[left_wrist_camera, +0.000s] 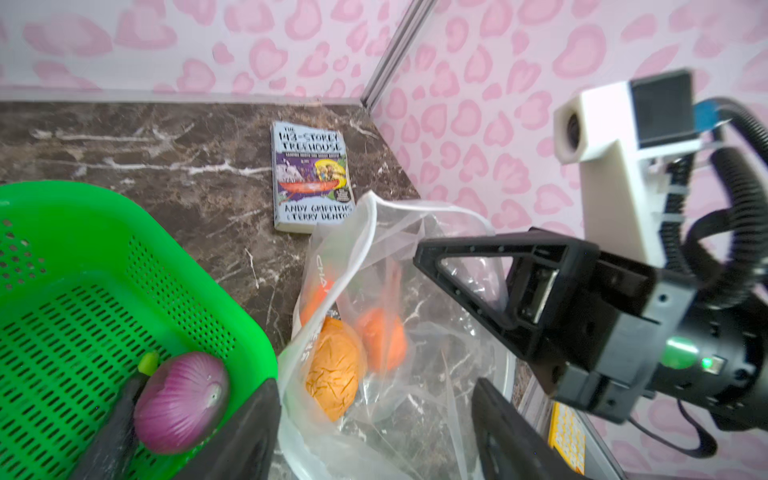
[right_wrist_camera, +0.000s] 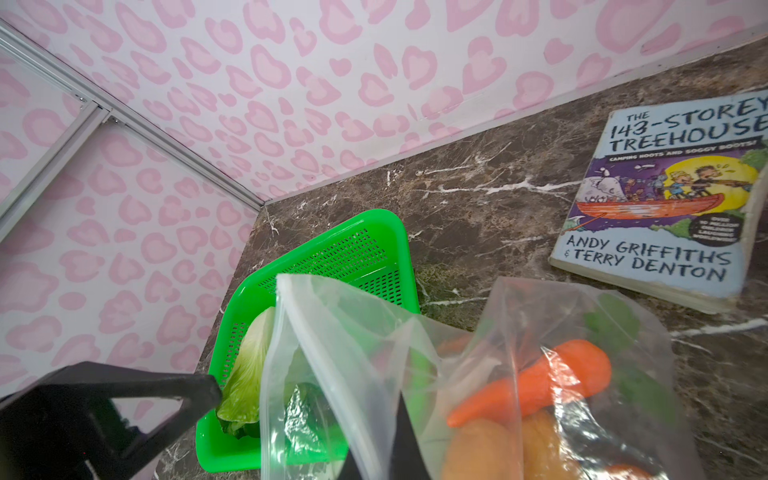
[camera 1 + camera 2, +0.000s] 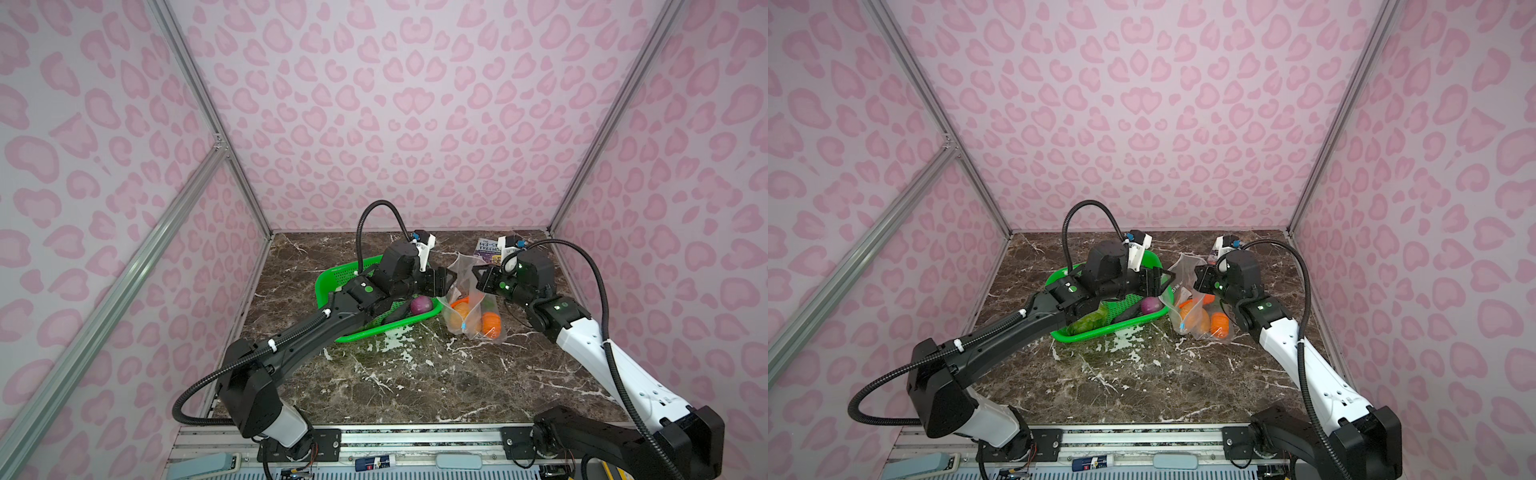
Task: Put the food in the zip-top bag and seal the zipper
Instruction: 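Open the left gripper to drop the potato into the bag, then withdraw the left gripper back over the green basket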
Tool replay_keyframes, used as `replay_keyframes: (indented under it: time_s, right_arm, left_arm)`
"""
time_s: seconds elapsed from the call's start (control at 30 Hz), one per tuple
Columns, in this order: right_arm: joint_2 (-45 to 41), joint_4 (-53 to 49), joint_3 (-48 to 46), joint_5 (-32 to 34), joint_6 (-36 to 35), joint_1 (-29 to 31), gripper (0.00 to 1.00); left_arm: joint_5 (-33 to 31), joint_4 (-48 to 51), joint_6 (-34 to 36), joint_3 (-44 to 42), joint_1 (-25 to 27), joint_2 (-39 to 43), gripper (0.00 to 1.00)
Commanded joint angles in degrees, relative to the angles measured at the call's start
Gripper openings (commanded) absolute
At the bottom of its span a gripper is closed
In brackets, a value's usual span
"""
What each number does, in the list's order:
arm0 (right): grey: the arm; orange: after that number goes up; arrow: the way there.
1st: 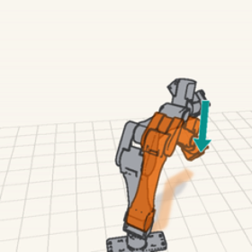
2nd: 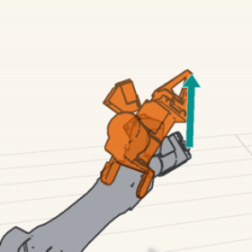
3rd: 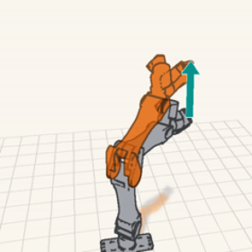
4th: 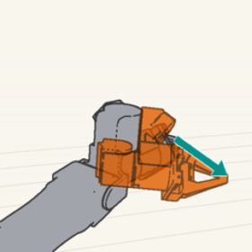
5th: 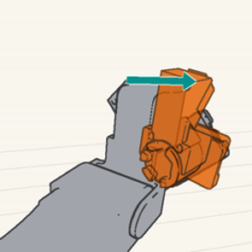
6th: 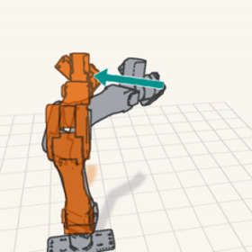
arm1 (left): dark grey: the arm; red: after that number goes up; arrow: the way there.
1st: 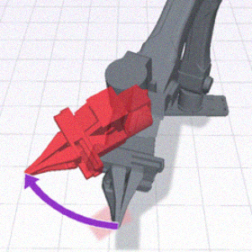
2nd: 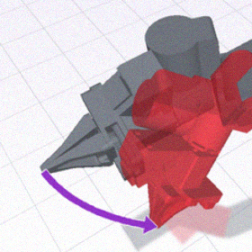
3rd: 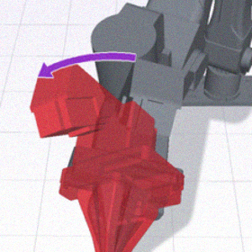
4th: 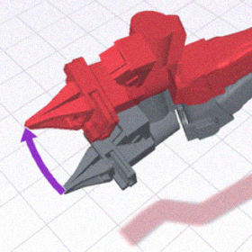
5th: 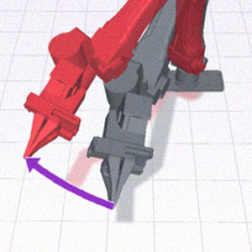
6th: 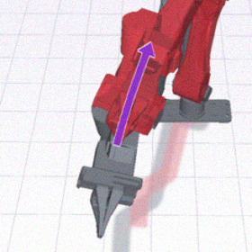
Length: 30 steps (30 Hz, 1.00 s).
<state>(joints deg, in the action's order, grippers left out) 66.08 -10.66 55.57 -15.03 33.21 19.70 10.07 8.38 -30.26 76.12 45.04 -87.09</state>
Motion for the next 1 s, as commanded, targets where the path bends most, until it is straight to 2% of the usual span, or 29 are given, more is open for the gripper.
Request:
replay_keyframes:
  time_s: [0.0,0.23,0.47,0.67,0.97]
  right_arm:
    - [-0.3,0.6,-0.4,0.6,-0.5,-0.1,0.0]
    - [-1.1,0.4,-0.9,0.9,-0.9,-0.1,0.0]
    - [-1.2,0.0,-1.3,0.5,-1.5,-0.9,0.0]
    - [-0.7,0.1,-1.7,-0.4,-2.0,-2.1,0.0]
    - [0.4,0.2,-0.6,-1.1,-1.7,-2.6,0.0]
  left_arm:
    - [0.1,-4.6,0.1,-3.1,-1.6,2.4,0.74]
    - [-3.2,-1.5,1.9,-6.4,-6.3,4.2,0.75]
    - [-3.4,2.0,5.9,-7.7,-10.0,1.2,0.75]
    - [-4.8,9.4,13.6,-3.8,-10.5,-3.9,0.75]
    - [-0.1,16.5,23.7,3.4,-10.5,-13.2,0.74]
